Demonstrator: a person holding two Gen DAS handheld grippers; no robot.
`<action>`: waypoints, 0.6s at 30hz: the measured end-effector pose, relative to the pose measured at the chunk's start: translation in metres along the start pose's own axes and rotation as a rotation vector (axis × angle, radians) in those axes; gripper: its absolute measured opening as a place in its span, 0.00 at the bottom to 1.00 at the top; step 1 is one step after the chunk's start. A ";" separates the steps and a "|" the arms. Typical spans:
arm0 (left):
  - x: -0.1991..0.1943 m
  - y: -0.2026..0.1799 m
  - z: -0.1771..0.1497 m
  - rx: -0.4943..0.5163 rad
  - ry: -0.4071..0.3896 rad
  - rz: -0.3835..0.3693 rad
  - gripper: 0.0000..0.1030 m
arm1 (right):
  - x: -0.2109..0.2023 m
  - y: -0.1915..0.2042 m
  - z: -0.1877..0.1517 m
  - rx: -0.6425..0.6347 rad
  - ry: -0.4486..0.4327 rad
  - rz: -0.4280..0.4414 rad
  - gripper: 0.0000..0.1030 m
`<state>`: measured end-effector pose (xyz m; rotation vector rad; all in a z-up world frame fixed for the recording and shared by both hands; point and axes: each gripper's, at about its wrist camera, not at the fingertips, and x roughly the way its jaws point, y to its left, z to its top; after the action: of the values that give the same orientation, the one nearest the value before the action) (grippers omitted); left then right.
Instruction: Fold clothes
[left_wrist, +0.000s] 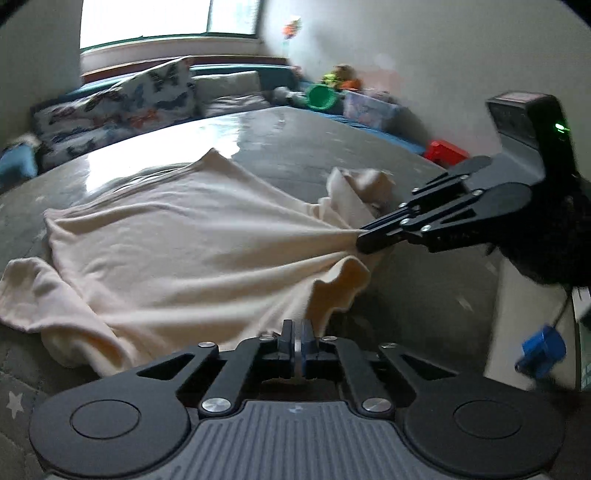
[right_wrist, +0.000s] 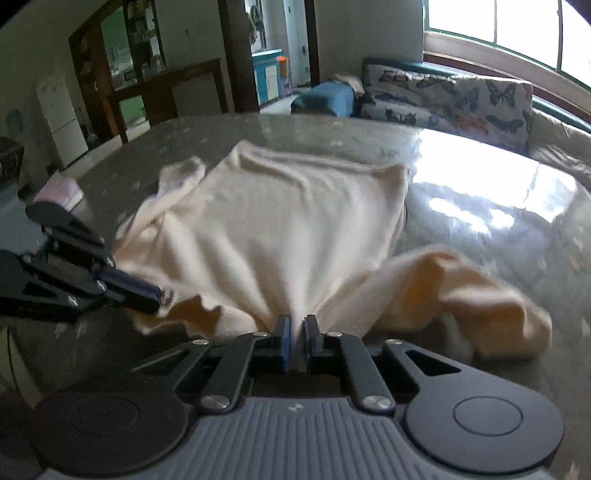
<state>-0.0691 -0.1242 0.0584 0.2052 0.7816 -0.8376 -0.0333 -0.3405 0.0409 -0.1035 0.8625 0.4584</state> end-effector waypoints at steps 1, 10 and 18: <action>-0.001 -0.004 -0.004 0.022 0.011 -0.012 0.03 | -0.001 0.001 -0.006 -0.002 0.016 0.004 0.08; -0.008 -0.012 0.003 0.075 -0.039 -0.049 0.13 | -0.040 -0.036 -0.010 0.138 -0.086 -0.083 0.30; 0.028 -0.043 0.033 0.137 -0.071 -0.081 0.30 | -0.040 -0.097 0.004 0.182 -0.098 -0.341 0.35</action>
<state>-0.0712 -0.1844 0.0680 0.2660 0.6702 -0.9708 -0.0110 -0.4403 0.0640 -0.0589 0.7680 0.0643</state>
